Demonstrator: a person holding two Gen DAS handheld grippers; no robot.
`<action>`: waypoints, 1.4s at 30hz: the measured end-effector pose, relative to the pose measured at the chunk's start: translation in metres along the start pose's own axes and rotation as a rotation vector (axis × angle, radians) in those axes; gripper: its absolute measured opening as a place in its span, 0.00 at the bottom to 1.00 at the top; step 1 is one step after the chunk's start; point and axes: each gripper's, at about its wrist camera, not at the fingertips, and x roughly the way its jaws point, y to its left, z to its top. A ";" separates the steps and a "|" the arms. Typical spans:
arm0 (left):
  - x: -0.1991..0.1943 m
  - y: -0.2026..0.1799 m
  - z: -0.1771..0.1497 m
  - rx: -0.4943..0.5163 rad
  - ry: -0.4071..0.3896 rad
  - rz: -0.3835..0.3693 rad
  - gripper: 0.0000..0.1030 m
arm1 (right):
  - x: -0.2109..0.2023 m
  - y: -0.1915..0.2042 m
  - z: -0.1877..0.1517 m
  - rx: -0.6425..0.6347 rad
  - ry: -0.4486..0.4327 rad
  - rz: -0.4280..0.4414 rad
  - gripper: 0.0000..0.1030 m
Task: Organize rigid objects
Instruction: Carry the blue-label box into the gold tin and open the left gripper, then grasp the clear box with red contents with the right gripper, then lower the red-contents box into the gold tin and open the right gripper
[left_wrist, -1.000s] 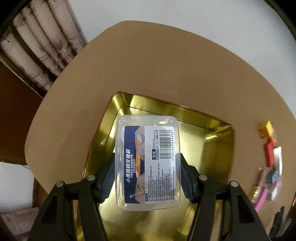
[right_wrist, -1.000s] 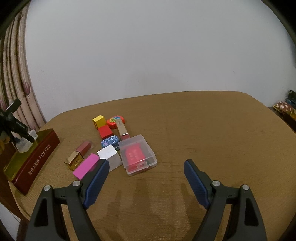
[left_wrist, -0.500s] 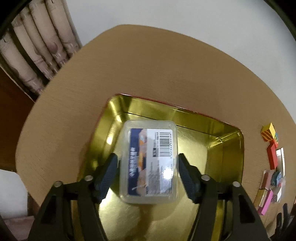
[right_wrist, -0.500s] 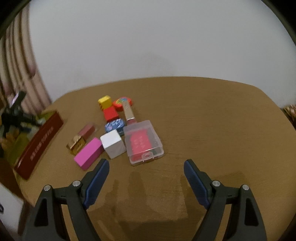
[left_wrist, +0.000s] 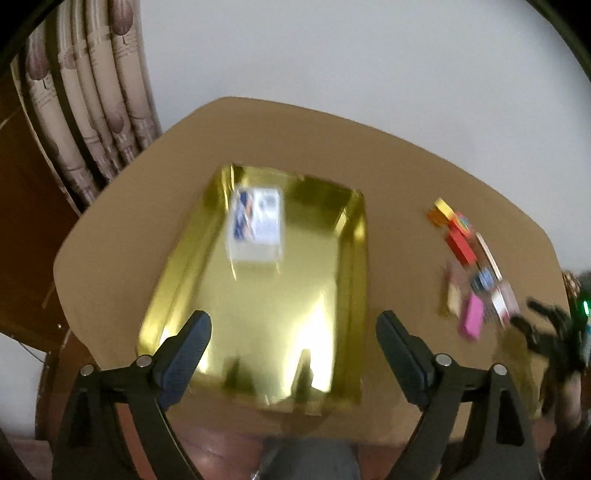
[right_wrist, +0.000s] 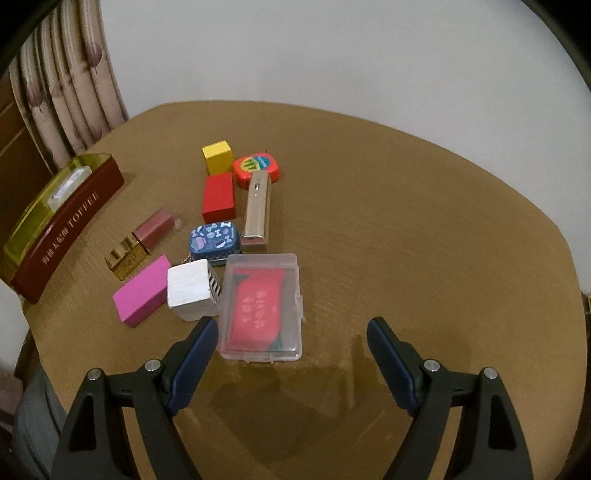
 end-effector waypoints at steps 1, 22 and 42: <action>-0.002 -0.002 -0.009 -0.001 0.011 -0.010 0.86 | 0.001 0.001 0.000 -0.008 0.005 0.004 0.83; -0.008 -0.010 -0.074 -0.080 0.091 -0.082 0.86 | -0.001 -0.002 0.006 -0.015 0.094 -0.020 0.52; -0.022 0.042 -0.121 -0.173 0.036 0.001 0.86 | -0.014 0.257 0.143 -0.114 0.108 0.356 0.52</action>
